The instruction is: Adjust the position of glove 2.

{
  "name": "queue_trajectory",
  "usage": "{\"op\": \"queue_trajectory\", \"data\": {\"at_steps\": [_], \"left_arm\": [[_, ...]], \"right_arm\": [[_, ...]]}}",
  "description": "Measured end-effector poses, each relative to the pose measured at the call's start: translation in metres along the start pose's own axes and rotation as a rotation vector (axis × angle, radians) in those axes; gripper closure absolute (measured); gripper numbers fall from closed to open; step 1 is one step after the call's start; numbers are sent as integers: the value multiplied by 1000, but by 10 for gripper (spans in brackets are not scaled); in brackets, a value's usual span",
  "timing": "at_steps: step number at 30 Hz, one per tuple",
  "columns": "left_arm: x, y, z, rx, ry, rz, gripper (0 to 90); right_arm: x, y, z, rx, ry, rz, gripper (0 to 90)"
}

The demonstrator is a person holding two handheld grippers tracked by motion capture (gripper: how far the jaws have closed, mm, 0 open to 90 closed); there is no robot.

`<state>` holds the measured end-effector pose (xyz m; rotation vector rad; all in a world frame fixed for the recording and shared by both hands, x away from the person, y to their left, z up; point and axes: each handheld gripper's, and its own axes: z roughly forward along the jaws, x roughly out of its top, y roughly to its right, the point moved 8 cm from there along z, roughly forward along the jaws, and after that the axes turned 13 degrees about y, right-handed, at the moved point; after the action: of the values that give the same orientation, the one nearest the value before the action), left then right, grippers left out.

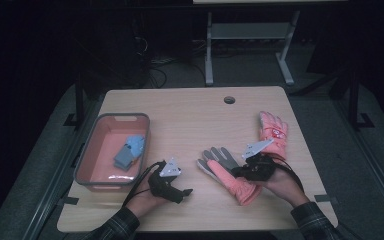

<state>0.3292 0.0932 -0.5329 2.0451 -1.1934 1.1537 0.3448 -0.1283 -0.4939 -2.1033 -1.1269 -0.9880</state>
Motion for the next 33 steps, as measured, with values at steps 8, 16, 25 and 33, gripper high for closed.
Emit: {"op": "queue_trajectory", "data": {"at_steps": [8,16,25,33], "left_arm": [[0,0,0,1,4,0,131],[0,0,0,0,-2,-1,131],[0,0,0,1,0,-2,131],[0,0,0,0,0,-2,131]], "right_arm": [[8,19,-21,-92,59,38,899],[-7,37,-6,-150,-15,78,899],[-1,34,15,-125,-28,58,899],[4,31,14,-124,-6,60,856]]}}
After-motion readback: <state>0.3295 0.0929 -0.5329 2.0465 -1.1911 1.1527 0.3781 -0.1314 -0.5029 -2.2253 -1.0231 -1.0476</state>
